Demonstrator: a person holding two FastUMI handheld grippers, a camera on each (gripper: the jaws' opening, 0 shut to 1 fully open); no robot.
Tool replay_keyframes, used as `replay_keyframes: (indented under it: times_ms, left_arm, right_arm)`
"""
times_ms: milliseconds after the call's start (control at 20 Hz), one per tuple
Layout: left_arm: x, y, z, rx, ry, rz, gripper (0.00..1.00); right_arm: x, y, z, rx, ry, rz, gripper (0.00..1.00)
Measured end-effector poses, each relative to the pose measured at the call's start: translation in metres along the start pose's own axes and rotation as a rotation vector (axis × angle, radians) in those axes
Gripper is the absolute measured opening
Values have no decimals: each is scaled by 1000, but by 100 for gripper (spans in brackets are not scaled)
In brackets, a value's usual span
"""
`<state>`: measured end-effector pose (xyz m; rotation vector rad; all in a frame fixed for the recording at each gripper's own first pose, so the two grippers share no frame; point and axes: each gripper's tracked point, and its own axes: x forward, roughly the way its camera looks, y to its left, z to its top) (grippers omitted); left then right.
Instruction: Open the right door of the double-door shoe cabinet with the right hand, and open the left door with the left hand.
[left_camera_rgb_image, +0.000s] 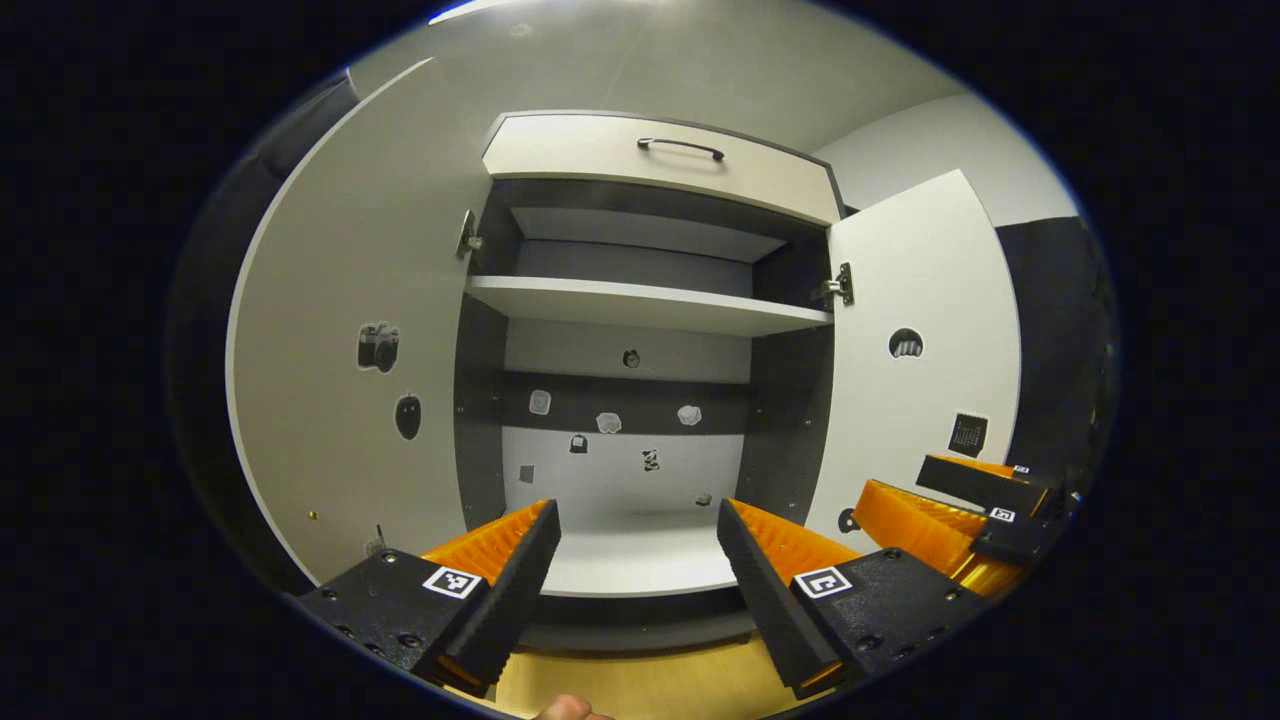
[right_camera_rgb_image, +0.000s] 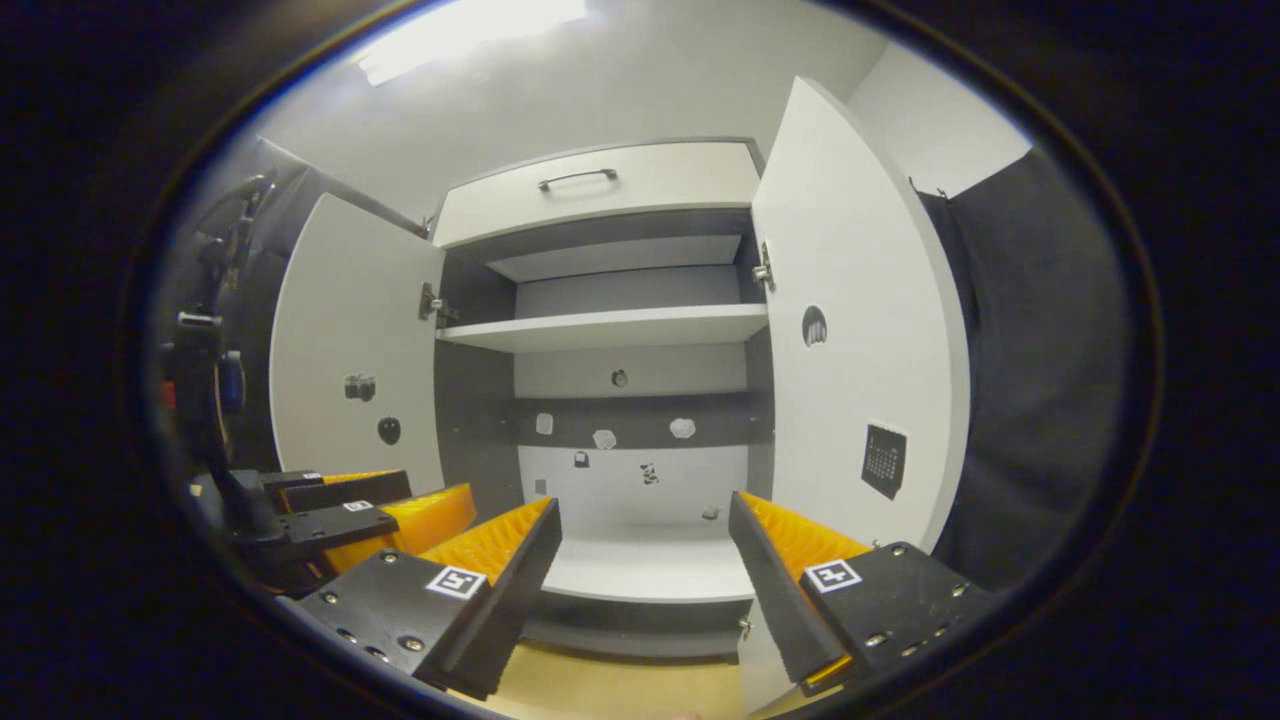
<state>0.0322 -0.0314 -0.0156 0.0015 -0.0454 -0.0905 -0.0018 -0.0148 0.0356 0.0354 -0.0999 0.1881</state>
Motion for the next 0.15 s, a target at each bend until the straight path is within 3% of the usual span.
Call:
replay_keyframes:
  times_ms: [150]
  left_arm:
    - [2,-5,1,16,0,-44,98]
  right_arm:
    - [-7,-2,-2,-1,1,-44,100]
